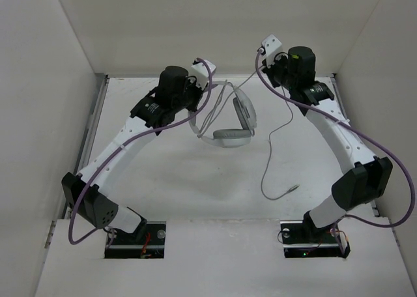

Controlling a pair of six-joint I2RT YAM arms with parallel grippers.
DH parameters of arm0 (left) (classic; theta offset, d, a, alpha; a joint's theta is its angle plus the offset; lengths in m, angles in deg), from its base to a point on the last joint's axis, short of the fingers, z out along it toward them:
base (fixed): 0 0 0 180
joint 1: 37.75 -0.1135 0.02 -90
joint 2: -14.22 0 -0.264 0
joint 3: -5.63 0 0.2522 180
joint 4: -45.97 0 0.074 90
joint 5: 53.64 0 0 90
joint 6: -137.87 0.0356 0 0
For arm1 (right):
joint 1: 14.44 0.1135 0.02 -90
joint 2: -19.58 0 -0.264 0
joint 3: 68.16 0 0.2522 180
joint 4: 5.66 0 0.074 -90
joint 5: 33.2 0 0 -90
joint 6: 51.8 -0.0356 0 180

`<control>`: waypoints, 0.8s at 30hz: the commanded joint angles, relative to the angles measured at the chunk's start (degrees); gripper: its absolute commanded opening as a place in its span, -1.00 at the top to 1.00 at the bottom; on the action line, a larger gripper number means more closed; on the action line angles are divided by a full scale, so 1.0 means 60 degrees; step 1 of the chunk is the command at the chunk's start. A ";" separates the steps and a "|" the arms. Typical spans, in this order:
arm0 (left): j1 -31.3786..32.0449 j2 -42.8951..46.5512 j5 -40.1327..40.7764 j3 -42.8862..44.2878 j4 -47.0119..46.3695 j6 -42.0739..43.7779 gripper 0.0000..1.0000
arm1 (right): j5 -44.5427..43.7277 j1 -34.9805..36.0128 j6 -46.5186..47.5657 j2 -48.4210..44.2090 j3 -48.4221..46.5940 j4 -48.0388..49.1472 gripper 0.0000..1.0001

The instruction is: Wrap the headphones

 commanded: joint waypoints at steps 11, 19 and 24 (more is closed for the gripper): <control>0.0463 0.0588 -0.2268 0.0997 0.0269 -0.0930 1.00 | 0.0227 -0.0052 -0.0668 0.0216 -0.0640 0.0604 1.00; 0.0464 0.0515 -0.2562 0.1041 0.0475 -0.1018 1.00 | 0.0285 -0.0052 -0.0697 0.0085 -0.0699 0.0589 1.00; 0.0405 0.0281 -0.3190 0.2152 0.0533 -0.1325 1.00 | 0.0987 -0.0300 -0.1369 0.0348 0.0076 0.0750 1.00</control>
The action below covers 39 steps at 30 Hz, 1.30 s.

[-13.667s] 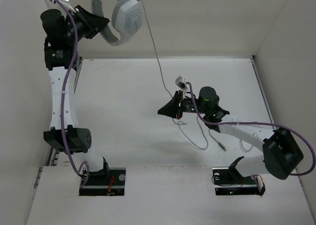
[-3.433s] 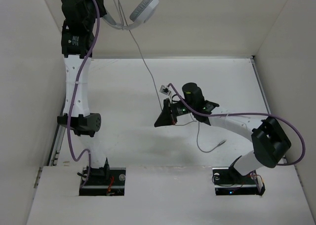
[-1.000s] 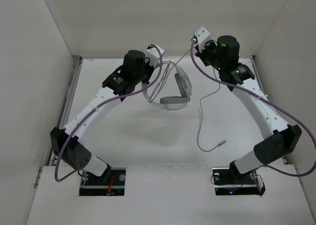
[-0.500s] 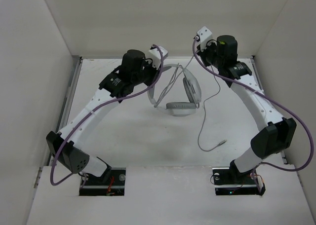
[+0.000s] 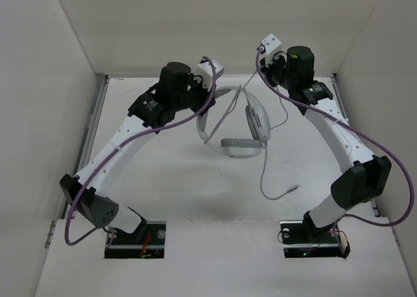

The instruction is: Wrap the headphones

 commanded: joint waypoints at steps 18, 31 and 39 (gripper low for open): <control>-0.0497 -0.2333 -0.2247 0.7841 -0.0822 -0.3489 0.99 | 0.7415 0.0530 -1.0429 -0.0108 0.3170 0.6069 0.59; -0.2049 -0.3096 -0.0682 0.9293 -0.1745 -0.4149 0.98 | 0.7606 0.1920 -1.2486 -0.0841 0.6134 0.9123 0.24; -0.2752 -0.3389 0.0797 0.9586 -0.1995 -0.4121 0.98 | 0.7884 0.3458 -1.2574 -0.0768 0.6134 0.9298 0.23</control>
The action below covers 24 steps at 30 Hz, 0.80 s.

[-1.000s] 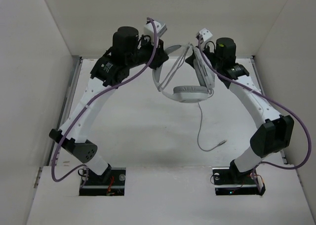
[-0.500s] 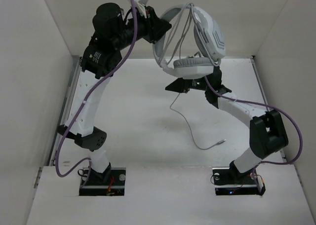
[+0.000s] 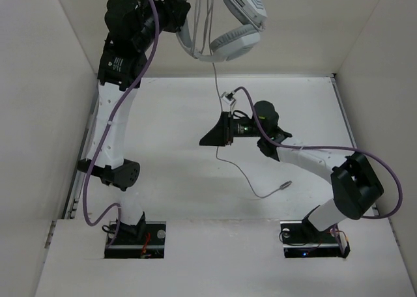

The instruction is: Wrap the headphones

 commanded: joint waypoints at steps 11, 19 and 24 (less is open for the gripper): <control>-0.0877 -0.0028 0.3712 0.0465 -0.1614 0.0851 0.98 | 0.0553 0.1059 0.1168 -0.0357 0.0088 -0.0201 0.36; -0.0906 -0.0189 0.4885 -0.0195 -0.2346 0.1878 0.98 | 0.0509 0.1044 0.3673 -0.0606 -0.1127 -0.3349 0.96; -0.0600 -0.0423 0.4784 0.0258 -0.2215 0.1439 0.96 | 0.0275 0.1220 0.4246 -0.0358 -0.1465 -0.4056 0.97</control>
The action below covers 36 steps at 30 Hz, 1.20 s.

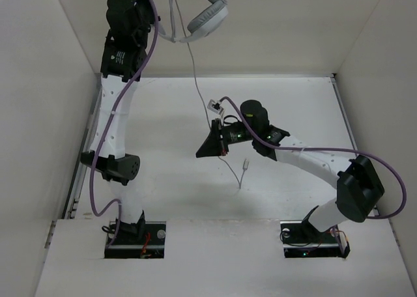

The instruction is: Wrap the headphones

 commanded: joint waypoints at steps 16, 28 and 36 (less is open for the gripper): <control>0.0913 0.0225 0.0496 0.0087 -0.1424 -0.0146 0.97 | -0.0708 0.0761 0.2179 0.0251 -0.1543 -0.2311 0.99; 0.1234 0.0210 0.1258 -0.2429 -0.2800 0.1874 0.98 | -0.1527 0.1068 0.4461 -0.0101 -0.4177 -0.5267 0.99; 0.1952 0.1279 0.1405 -0.6005 -0.3168 0.3224 0.98 | -0.4543 0.0850 0.8447 -0.0233 -0.6142 -0.8390 0.96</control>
